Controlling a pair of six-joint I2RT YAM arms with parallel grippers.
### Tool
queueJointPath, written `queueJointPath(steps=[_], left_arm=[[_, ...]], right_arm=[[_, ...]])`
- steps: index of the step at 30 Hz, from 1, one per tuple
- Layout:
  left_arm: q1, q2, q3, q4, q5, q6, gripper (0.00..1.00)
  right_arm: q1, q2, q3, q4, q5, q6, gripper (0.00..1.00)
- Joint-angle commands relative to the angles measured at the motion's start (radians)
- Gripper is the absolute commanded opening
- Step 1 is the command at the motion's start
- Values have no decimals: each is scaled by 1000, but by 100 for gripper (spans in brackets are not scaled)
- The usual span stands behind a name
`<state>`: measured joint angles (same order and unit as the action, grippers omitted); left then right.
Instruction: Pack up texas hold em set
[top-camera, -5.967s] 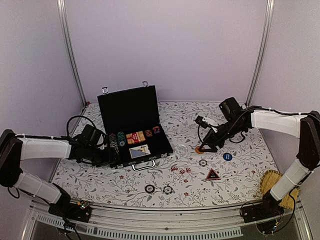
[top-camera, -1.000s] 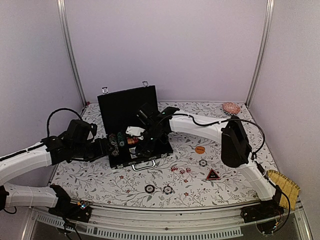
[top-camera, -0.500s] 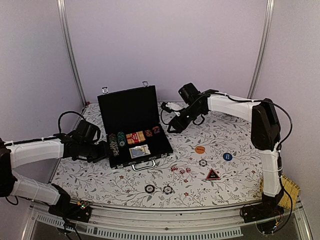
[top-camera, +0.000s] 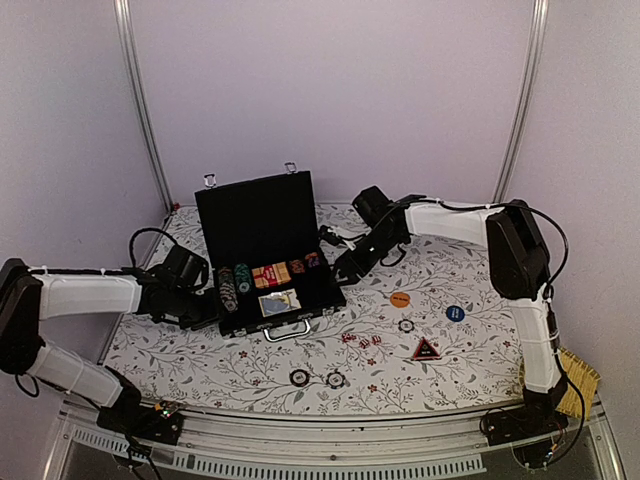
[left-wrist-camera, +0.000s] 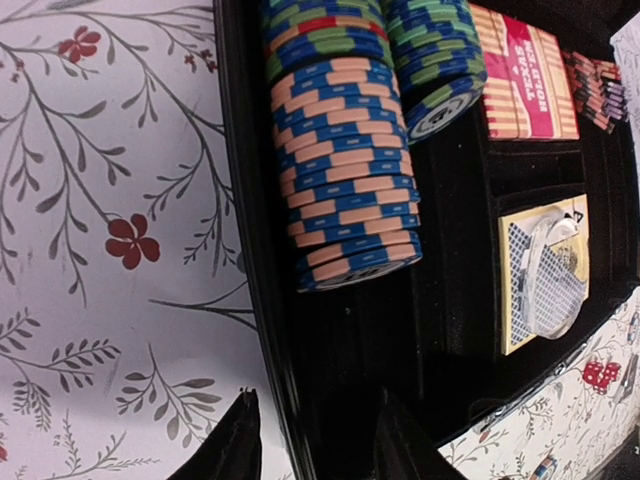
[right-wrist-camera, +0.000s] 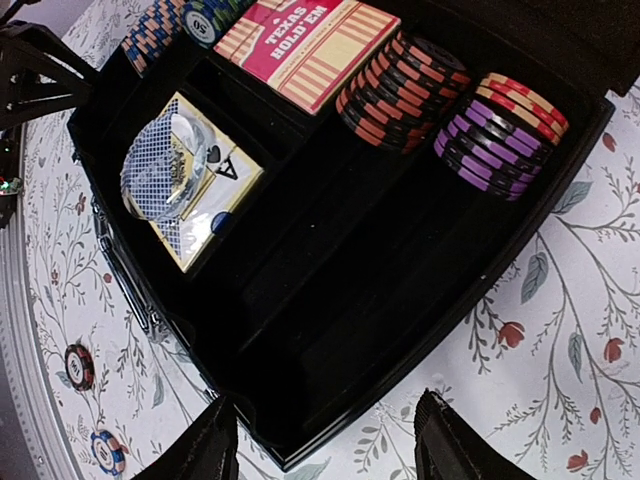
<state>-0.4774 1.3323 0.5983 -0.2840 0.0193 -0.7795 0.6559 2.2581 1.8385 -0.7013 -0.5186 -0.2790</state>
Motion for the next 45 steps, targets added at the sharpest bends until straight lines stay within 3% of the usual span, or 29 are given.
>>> queueJointPath(steps=[1,5,10,14,18,30,42,44,45], left_arm=[[3,26,-11,30,-4,5,39],[3,56,-19,66,0,17,37],[-27,108,2,106,1,45,27],[-95,185,82,65,-55,82,17],[-149,261,145,63,-63,94,12],[-259,429,302,98,-64,110,11],[-277,470,325,169,-6,126,12],[-276,457,326,136,-28,118,19],[-276,445,328,111,-41,116,25]], right_arm=[[-7,61,36,7,-59,36,60],[-6,144,103,-23,-43,53,47],[-7,166,96,-29,-55,61,33],[-5,146,51,-25,-74,60,11],[-4,102,-21,-9,-76,60,4],[-7,-109,-271,6,-49,25,3],[-6,-210,-392,26,-22,4,4],[-13,-221,-380,20,21,0,14],[-23,-232,-369,13,42,-5,24]])
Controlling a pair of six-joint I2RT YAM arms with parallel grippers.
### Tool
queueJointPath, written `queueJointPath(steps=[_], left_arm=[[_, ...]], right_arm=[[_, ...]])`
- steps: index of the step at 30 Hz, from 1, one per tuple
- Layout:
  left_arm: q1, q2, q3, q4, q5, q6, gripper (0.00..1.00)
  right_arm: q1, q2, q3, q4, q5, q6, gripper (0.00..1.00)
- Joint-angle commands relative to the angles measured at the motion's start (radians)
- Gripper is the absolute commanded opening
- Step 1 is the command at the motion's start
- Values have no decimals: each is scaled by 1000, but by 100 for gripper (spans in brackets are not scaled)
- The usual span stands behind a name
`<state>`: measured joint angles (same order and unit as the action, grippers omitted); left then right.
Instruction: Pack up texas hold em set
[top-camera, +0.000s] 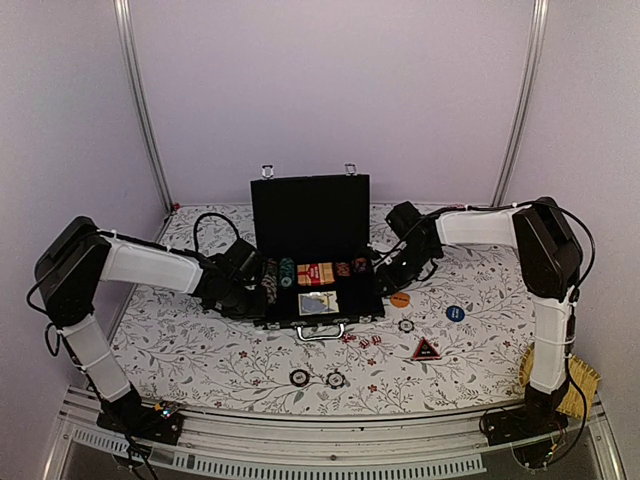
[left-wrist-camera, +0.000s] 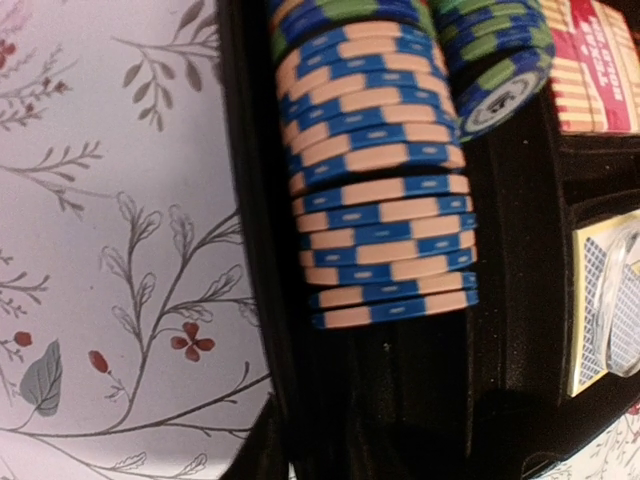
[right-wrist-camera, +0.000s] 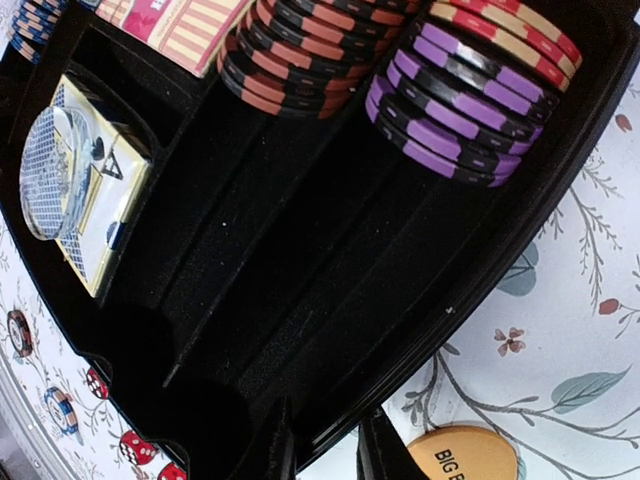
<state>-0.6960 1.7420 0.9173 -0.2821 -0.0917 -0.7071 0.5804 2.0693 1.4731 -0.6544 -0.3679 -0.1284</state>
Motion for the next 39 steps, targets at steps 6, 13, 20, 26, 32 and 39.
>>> queueJointPath(steps=[6,13,20,26,32,39], left_arm=[[-62,-140,-12,-37,23,24,45],[-61,-278,-13,-154,-24,66,49],[-57,-299,-18,-144,-19,77,49],[-57,-305,-27,-121,5,64,49],[-56,-329,-45,-113,2,57,48],[-57,-334,-68,-97,4,58,48]], right_arm=[[-23,-218,-28,-93,-101,-247,64],[-20,-404,-205,-245,-102,-526,67],[49,-486,-343,-344,27,-740,85],[85,-483,-396,-309,110,-746,90],[87,-432,-440,-225,221,-724,86],[85,-397,-444,-173,229,-708,83]])
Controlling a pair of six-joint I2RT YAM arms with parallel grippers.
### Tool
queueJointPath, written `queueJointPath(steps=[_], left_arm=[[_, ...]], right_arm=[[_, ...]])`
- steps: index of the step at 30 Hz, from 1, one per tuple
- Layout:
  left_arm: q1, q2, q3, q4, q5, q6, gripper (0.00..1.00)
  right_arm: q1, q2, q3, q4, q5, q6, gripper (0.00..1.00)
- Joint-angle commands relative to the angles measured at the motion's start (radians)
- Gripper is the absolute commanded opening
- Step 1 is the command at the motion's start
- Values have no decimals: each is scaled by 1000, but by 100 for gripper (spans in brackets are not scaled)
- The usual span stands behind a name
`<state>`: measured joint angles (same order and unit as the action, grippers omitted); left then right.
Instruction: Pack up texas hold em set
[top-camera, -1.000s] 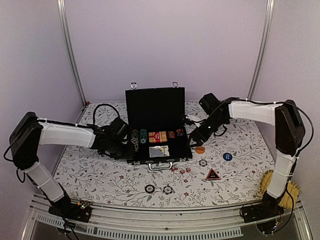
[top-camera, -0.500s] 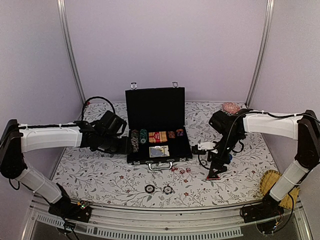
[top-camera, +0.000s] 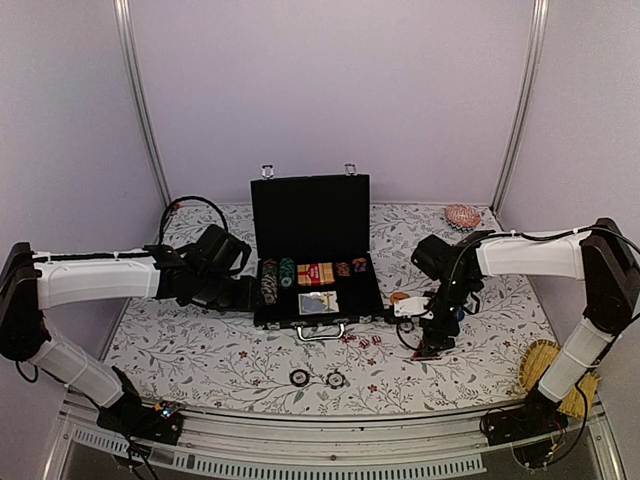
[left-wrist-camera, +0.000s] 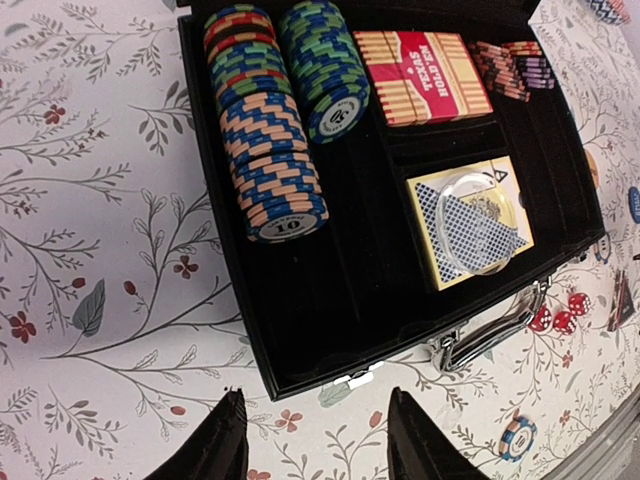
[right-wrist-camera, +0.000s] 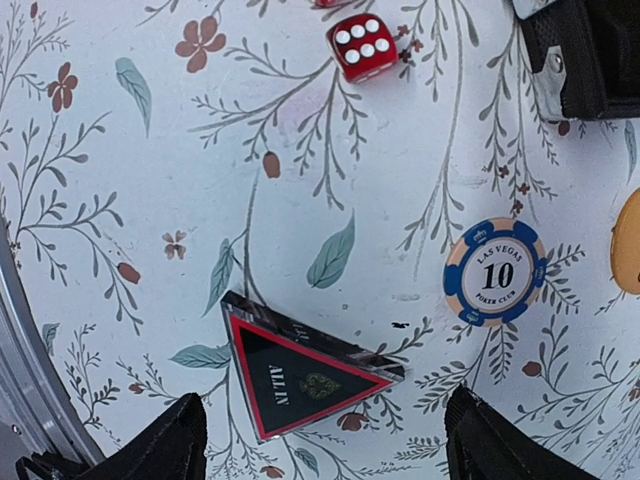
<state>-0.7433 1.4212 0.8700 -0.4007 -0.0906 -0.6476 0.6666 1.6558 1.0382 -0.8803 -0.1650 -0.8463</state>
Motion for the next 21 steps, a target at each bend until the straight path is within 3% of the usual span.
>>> queueJointPath(steps=[1,21], left_arm=[[-9,-11,-22,23,3,-1,48],[-5,3,-39,48,10,1,48]], right_arm=[[-1,19,-11,57,23,9,83],[15,87,-68,110,47,15,75]])
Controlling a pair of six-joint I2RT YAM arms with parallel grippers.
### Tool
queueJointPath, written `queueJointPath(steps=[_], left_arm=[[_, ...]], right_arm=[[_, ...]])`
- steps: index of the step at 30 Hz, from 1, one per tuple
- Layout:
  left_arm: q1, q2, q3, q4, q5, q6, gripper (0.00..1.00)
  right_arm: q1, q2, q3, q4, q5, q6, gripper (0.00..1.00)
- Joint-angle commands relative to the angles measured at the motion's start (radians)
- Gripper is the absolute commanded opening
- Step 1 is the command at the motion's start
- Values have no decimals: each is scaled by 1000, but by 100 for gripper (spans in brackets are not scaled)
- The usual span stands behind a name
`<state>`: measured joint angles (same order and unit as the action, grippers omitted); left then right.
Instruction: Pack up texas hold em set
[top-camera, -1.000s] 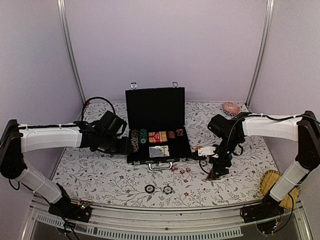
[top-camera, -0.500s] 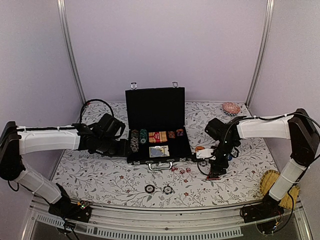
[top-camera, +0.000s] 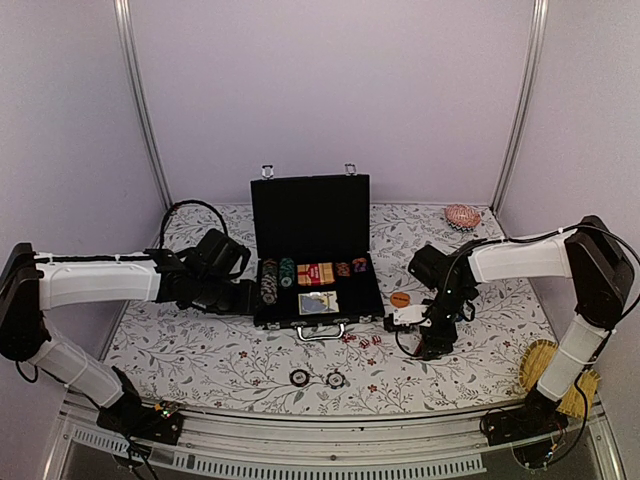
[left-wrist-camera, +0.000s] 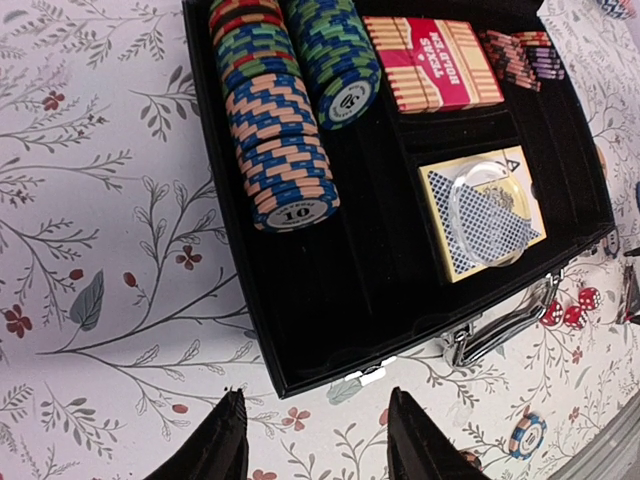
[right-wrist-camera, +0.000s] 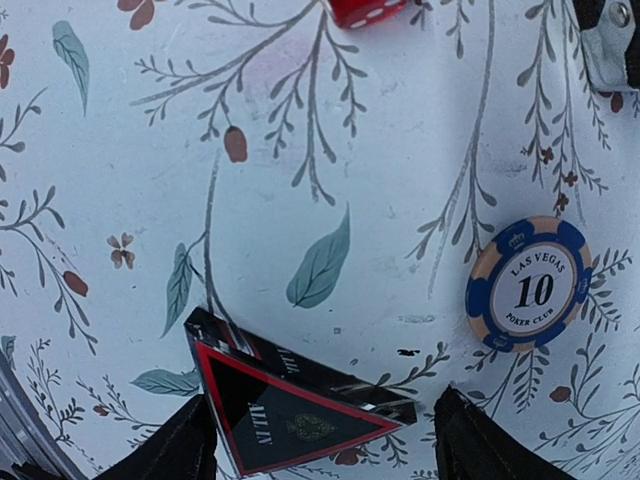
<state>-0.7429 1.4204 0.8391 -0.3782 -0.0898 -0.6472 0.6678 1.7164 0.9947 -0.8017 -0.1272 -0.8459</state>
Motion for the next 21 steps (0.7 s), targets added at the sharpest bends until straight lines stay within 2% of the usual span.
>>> queueJointPath(steps=[1,12,21], left_arm=[[-5,3,-9,25,10,1,48],[-4,-1,-23,34,12,-5,48],[0,-20,-36,38,10,-11,48]], right_arm=[[17,29,-27,34,12,17,73],[32,18,-23,3,54,43,55],[64,-32,198,-130,51,49,53]])
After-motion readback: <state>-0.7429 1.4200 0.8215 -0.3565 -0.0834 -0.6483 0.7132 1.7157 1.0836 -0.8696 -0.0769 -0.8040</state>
